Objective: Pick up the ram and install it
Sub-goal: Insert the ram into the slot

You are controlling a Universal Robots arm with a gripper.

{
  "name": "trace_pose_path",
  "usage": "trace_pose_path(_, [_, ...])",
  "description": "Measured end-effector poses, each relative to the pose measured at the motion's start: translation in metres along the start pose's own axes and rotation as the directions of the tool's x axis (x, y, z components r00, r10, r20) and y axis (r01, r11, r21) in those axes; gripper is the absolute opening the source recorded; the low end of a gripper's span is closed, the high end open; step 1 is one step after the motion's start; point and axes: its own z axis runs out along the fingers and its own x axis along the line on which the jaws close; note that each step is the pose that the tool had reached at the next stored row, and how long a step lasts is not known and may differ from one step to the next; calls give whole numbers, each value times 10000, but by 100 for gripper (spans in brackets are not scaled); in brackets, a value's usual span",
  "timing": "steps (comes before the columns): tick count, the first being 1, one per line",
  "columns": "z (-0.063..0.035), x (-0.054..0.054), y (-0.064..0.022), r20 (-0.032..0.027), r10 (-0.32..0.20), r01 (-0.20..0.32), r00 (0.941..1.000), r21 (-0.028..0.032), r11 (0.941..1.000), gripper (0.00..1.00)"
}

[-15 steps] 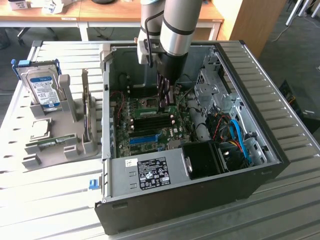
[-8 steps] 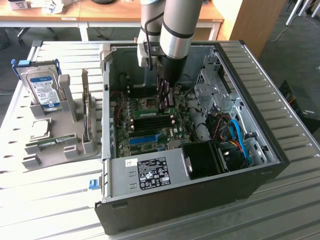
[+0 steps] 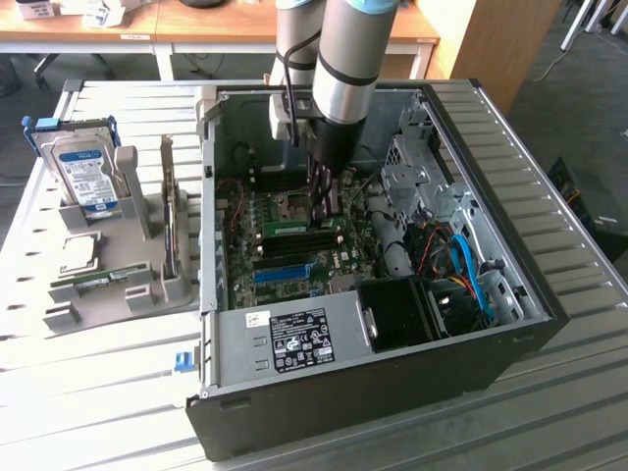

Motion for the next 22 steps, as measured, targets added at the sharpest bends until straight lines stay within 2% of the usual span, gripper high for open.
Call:
trace_pose_path(5, [4, 0, 0, 13, -1, 1, 10000, -1, 10000, 12])
trace_pose_path(10, [2, 1, -50, 12, -1, 1, 10000, -1, 10000, 12])
trace_pose_path(13, [2, 1, -51, 13, 0, 0, 10000, 0, 10000, 12])
trace_pose_path(22, [91, 5, -58, 12, -1, 1, 10000, 12, 10000, 12])
